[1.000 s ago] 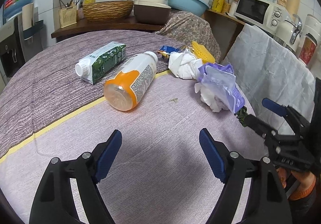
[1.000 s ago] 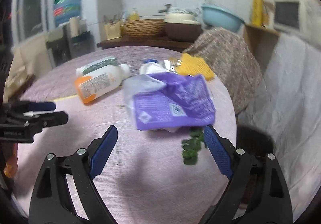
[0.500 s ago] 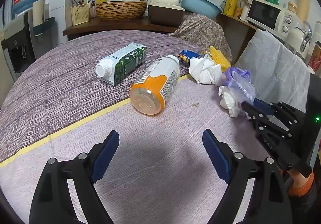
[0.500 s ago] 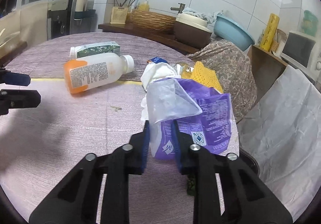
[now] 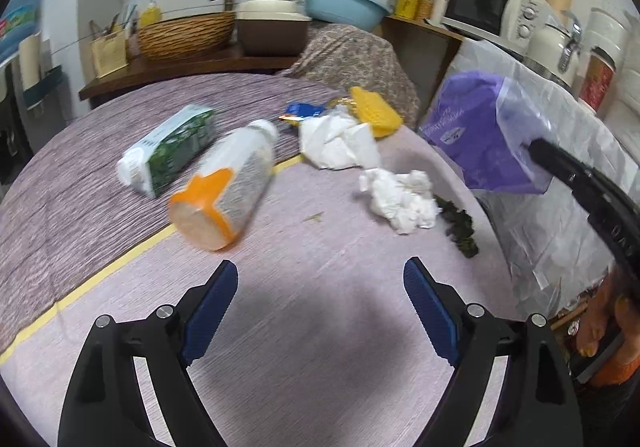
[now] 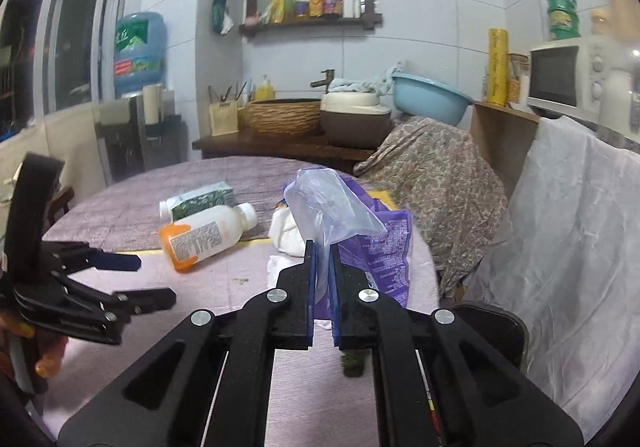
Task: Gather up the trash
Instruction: 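Grasp the white tissue with the left tool while the right holds the wrapper, then drop the tissue and purple wrapper into the bin from both tools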
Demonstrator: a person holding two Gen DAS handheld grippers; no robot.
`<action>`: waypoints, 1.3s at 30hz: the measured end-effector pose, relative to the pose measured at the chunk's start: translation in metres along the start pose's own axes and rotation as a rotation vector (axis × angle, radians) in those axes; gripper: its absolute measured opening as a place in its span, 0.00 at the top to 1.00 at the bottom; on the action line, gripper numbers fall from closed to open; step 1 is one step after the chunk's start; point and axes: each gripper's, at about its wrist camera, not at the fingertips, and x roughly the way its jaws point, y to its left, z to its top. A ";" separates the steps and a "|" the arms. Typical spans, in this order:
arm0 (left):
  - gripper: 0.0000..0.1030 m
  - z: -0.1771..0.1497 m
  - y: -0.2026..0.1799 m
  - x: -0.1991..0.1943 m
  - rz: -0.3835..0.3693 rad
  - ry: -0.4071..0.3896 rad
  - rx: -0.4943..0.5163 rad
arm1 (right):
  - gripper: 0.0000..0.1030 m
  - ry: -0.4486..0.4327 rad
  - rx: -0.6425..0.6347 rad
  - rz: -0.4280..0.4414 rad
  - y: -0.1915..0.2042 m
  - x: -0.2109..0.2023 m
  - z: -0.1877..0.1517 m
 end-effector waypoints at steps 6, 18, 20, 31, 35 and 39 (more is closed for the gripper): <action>0.19 0.026 -0.019 0.040 -0.053 0.045 -0.006 | 0.94 -0.039 0.029 -0.044 -0.021 -0.025 0.002; 0.75 0.050 -0.029 0.108 -0.151 0.131 -0.114 | 0.94 -0.010 0.128 -0.085 -0.052 -0.039 -0.029; 0.83 0.047 -0.030 0.101 -0.145 0.111 -0.114 | 0.94 -0.004 0.148 -0.092 -0.058 -0.039 -0.035; 0.86 0.048 -0.056 0.034 -0.183 -0.059 -0.046 | 0.94 0.019 0.273 -0.199 -0.108 -0.036 -0.067; 0.86 0.059 -0.091 0.030 -0.218 -0.079 0.021 | 0.94 0.113 0.371 -0.221 -0.145 -0.010 -0.094; 0.86 0.065 -0.135 0.050 -0.249 -0.038 0.090 | 0.93 0.190 0.417 -0.248 -0.166 0.017 -0.124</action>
